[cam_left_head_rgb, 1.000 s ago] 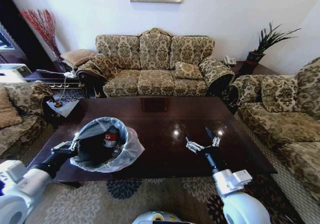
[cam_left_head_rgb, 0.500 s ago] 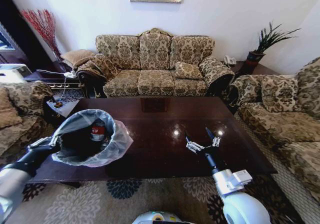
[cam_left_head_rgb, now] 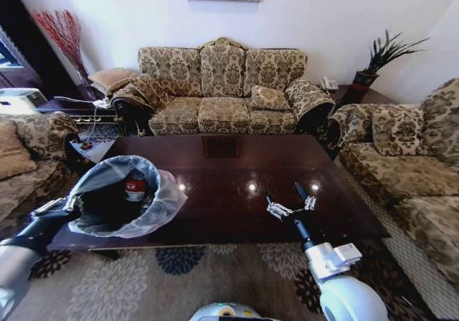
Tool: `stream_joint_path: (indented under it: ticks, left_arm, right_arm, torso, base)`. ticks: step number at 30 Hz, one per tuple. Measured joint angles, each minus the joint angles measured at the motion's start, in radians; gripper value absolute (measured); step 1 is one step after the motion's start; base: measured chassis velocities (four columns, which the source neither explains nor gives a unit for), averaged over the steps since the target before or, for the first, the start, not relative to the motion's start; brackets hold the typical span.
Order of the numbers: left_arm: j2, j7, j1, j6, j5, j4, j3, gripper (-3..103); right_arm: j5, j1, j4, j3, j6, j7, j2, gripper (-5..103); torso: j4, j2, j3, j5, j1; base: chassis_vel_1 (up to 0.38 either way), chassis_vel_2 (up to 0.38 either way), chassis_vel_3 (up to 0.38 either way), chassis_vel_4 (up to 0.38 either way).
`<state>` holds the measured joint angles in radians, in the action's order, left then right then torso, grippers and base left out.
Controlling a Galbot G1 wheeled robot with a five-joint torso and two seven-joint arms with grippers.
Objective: Move to the front of the table and place the trash on the table into the trash bin.
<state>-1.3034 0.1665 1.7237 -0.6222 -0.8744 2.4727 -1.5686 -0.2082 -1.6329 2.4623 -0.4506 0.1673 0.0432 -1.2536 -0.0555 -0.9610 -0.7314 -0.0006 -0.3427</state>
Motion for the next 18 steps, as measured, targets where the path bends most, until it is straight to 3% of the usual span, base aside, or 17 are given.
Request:
stream_joint_path:
  ticks: [6,9,18]
  left_arm:
    - [-0.005,-0.001,-0.004,0.011,-0.007,-0.044,-0.061,2]
    - [-0.001,-0.017,-0.016,0.021,-0.014,-0.103,-0.130,2]
    - [0.007,-0.039,-0.012,0.059,-0.022,-0.360,-0.308,2]
  right_arm:
    - [0.000,0.000,0.000,0.000,0.000,0.000,0.000,100]
    - [0.000,0.000,0.000,0.000,0.000,0.000,0.000,100]
    - [0.000,0.000,0.000,0.000,0.000,0.000,0.000,100]
  torso:
    - [-0.0004,0.000,0.000,-0.0003,0.001]
    - [-0.0001,-0.001,0.001,0.0014,0.001]
    - [0.0001,0.000,0.000,-0.0001,-0.001]
  base:
    - [0.279,-0.317,-0.297,0.276]
    - [0.193,-0.226,-0.195,0.220]
    - [0.035,-0.024,-0.037,0.039]
